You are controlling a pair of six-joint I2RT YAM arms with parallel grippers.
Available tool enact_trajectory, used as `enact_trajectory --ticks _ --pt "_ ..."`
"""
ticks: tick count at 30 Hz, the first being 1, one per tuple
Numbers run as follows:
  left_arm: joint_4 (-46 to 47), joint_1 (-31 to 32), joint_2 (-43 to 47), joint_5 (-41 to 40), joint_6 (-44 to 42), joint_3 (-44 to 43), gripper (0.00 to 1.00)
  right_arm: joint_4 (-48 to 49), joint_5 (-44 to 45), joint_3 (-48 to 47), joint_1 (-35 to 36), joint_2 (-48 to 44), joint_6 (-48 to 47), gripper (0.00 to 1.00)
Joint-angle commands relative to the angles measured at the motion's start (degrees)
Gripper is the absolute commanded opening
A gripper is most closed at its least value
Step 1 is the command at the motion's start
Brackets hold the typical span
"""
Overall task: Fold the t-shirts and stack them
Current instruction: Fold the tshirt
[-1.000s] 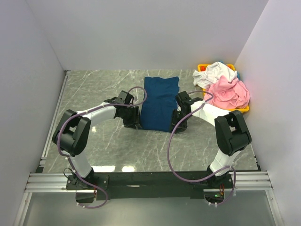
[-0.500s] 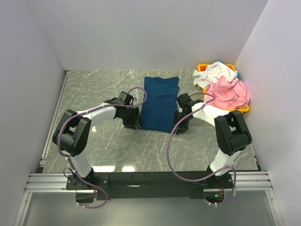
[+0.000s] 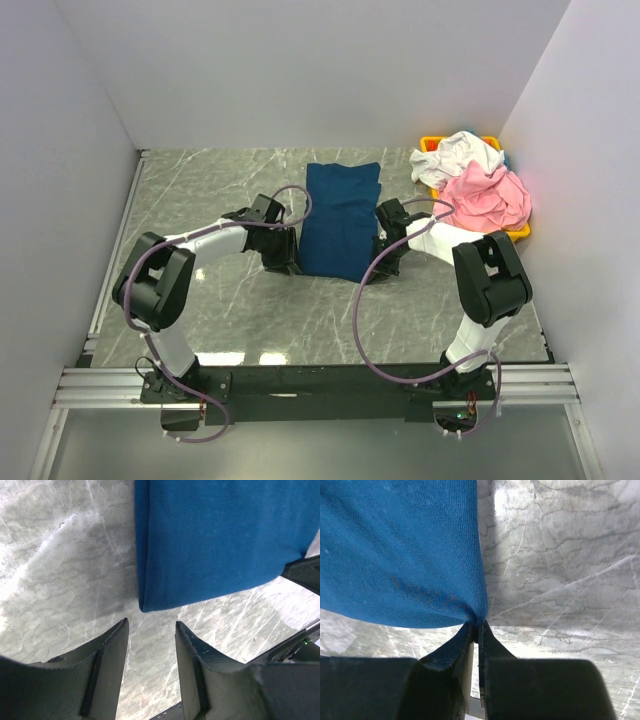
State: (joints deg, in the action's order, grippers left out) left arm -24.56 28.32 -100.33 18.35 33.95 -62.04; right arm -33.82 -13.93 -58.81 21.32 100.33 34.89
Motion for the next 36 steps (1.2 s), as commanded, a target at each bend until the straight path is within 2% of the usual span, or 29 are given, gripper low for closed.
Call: enact_trajectory --ticks 1,15,23,27,28,36 --pt "1.27 0.16 -1.62 0.46 0.67 -1.5 0.48 0.86 1.72 1.76 -0.32 1.44 -0.7 0.09" --pt "2.15 0.16 -6.27 -0.42 0.67 -4.05 0.44 0.78 1.45 1.85 -0.32 0.83 -0.62 0.07" --pt "2.67 0.16 -7.42 0.37 0.23 -2.56 0.25 0.86 1.45 1.77 -0.32 0.65 -0.44 0.05" --pt "3.81 0.16 -7.77 1.95 -0.12 -1.95 0.1 0.6 1.54 1.5 -0.32 0.48 -0.44 0.0" --pt "3.64 0.16 -7.68 2.04 -0.2 -1.86 0.01 0.17 1.98 1.33 -0.32 0.48 -0.53 0.0" --pt "-0.31 0.16 -3.12 -2.35 -1.61 -0.72 0.0 -2.74 4.44 1.41 -0.32 -3.91 -0.62 0.0"
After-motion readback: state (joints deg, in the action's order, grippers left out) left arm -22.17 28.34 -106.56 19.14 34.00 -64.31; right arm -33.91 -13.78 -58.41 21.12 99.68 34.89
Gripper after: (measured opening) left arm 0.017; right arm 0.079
